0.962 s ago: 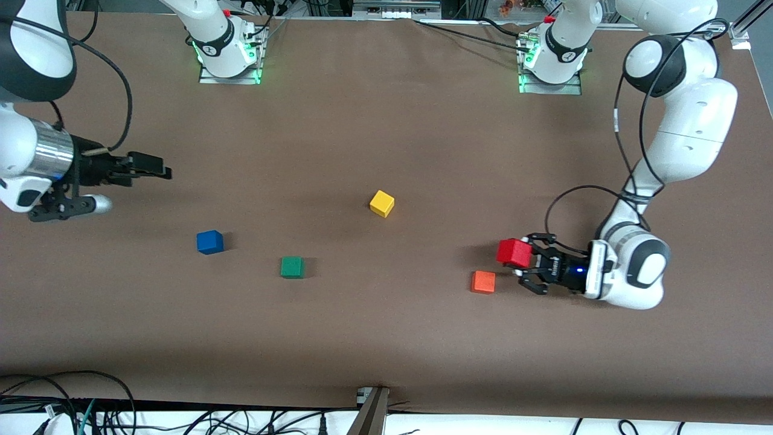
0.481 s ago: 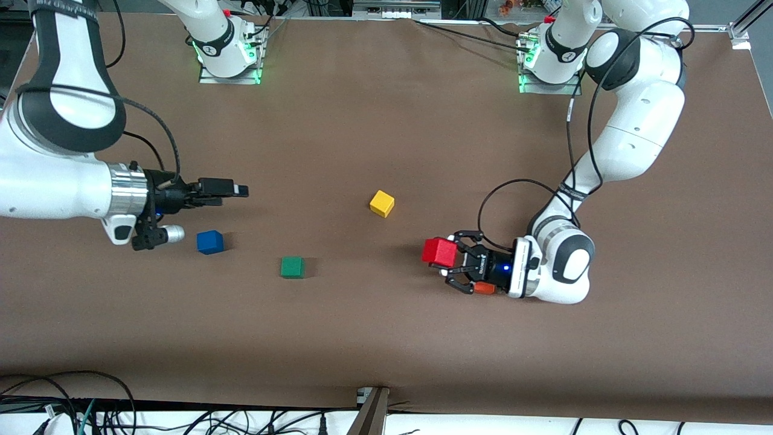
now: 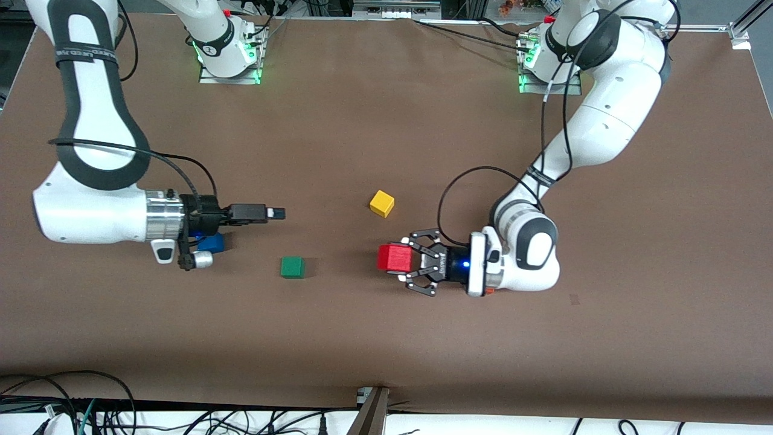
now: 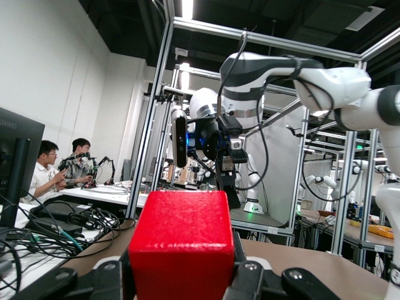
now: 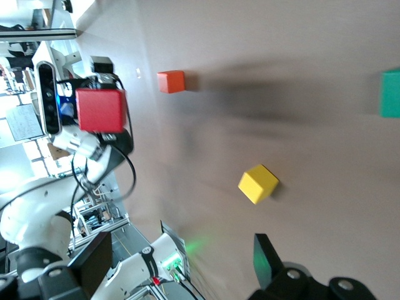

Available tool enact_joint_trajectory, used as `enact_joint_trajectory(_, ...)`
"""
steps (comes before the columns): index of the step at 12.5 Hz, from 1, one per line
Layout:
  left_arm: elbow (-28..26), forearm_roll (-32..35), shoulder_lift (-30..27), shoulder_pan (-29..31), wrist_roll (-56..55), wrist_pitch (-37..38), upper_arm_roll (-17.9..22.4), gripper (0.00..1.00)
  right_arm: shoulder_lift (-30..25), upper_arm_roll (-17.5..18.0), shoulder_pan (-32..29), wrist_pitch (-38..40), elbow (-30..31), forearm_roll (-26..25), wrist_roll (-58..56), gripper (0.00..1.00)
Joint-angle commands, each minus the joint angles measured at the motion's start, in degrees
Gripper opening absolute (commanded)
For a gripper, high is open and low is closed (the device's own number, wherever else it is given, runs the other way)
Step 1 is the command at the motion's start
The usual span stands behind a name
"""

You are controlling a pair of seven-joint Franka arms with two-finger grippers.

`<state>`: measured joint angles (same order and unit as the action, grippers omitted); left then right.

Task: Pass red block to right arm, stack on blue
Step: 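Lift the red cube with the left gripper while the right gripper approaches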

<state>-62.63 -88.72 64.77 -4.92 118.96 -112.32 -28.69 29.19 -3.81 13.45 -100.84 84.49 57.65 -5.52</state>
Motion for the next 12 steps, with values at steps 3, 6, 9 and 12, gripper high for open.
enact_joint_trajectory(3,0.14,-3.74,-1.66,-5.17,-1.18,-14.29,-4.95,0.0,1.3,-0.15,2.19,-1.64,-1.7,7.47,1.74,1.0)
enact_joint_trajectory(6,0.93,-5.41,-1.75,-6.85,-1.19,-18.19,-6.28,0.0,2.09,-0.15,3.06,-3.74,-1.7,8.8,1.74,1.0)
enact_joint_trajectory(9,1.98,-5.41,-1.75,-7.64,-1.19,-18.37,-7.34,0.0,4.11,-0.15,4.04,-6.55,-2.05,8.89,1.74,1.0)
enact_joint_trajectory(12,2.16,-6.46,-1.84,-7.65,-1.19,-18.37,-7.69,0.0,5.87,-0.15,4.48,-6.73,-6.08,8.89,5.94,1.0)
